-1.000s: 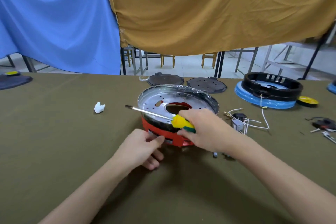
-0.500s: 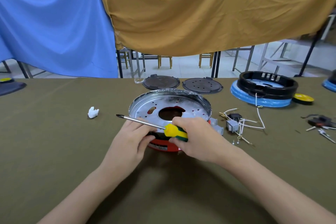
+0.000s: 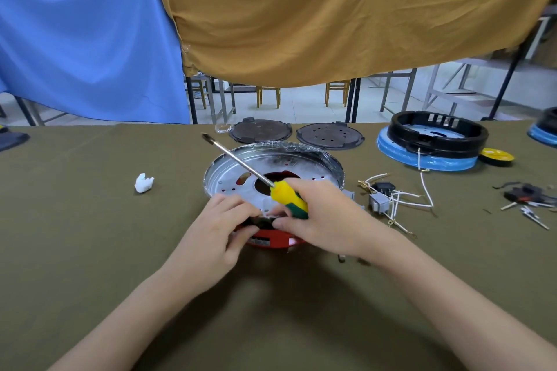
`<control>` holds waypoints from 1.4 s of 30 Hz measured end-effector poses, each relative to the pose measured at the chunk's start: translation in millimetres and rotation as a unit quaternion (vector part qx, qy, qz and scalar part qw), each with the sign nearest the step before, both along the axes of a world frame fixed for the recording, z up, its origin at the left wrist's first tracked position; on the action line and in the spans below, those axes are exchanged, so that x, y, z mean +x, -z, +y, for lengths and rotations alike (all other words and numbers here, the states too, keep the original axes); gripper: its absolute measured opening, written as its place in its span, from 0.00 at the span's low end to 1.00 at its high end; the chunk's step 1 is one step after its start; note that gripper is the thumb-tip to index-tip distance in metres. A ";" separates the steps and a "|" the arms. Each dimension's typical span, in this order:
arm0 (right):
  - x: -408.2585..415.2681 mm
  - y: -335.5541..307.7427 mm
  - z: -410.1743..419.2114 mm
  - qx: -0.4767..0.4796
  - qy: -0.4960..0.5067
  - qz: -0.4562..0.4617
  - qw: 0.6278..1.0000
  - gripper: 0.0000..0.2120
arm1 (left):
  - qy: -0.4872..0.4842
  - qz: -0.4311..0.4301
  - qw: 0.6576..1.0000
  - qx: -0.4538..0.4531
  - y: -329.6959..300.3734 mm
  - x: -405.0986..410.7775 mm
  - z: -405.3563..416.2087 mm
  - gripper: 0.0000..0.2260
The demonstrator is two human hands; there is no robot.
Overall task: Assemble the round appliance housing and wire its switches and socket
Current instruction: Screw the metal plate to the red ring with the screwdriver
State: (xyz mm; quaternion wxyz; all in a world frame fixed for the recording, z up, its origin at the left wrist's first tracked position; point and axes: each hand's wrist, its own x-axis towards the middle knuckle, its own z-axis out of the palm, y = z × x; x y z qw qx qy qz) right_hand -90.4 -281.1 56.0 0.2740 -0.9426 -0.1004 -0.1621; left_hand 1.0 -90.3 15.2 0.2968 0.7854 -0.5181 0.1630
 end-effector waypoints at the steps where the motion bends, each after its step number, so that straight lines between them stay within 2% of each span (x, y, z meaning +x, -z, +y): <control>1: 0.0 -0.2 0.2 -0.006 -0.006 0.001 1.000 0.10 | -0.002 0.004 1.000 0.003 -0.5 -0.4 -0.2 0.05; 4: 1.1 -1.8 0.8 -0.039 -0.006 0.008 0.999 0.10 | -0.003 0.012 1.000 0.005 -0.4 -2.1 1.6 0.06; 7: 0.8 -4.3 -0.7 -0.029 -0.008 0.023 0.999 0.10 | -0.001 0.020 1.000 -0.013 -1.2 -2.9 3.2 0.08; 11: -2.8 -6.8 -4.8 0.076 -0.002 0.037 0.996 0.14 | 0.001 0.018 1.000 -0.021 -1.4 -1.9 3.1 0.05; 12: -3.4 -7.3 -7.5 0.071 0.006 0.035 0.997 0.15 | 0.000 0.018 1.000 -0.020 -0.8 -1.2 3.1 0.06; 16: -7.3 -5.5 -14.4 -0.044 0.061 0.038 0.996 0.14 | 0.007 0.009 1.000 -0.013 1.3 0.0 3.4 0.06; 23: -7.7 -1.7 -8.1 -0.090 0.082 0.036 0.992 0.20 | 0.000 -0.012 1.000 -0.009 0.6 4.8 2.1 0.06; 29: -11.1 -19.0 -14.0 0.071 0.022 0.066 0.995 0.17 | -0.009 -0.006 0.999 -0.033 5.9 4.9 0.2 0.07; 32: -3.4 -43.5 -30.5 0.062 0.050 0.132 0.988 0.11 | -0.013 0.000 0.999 -0.042 8.5 5.0 -0.1 0.07; 34: 4.6 -58.9 -41.3 0.045 0.041 0.163 0.985 0.10 | -0.012 0.004 0.999 -0.050 10.1 5.2 0.2 0.07; 38: 25.5 -78.4 -55.2 0.126 0.024 0.090 0.988 0.12 | 0.016 0.017 0.997 -0.077 11.5 1.0 2.0 0.08; 42: 43.8 -77.0 -63.7 0.285 0.049 -0.009 0.957 0.19 | 0.017 0.013 0.994 -0.107 15.9 3.7 -1.1 0.06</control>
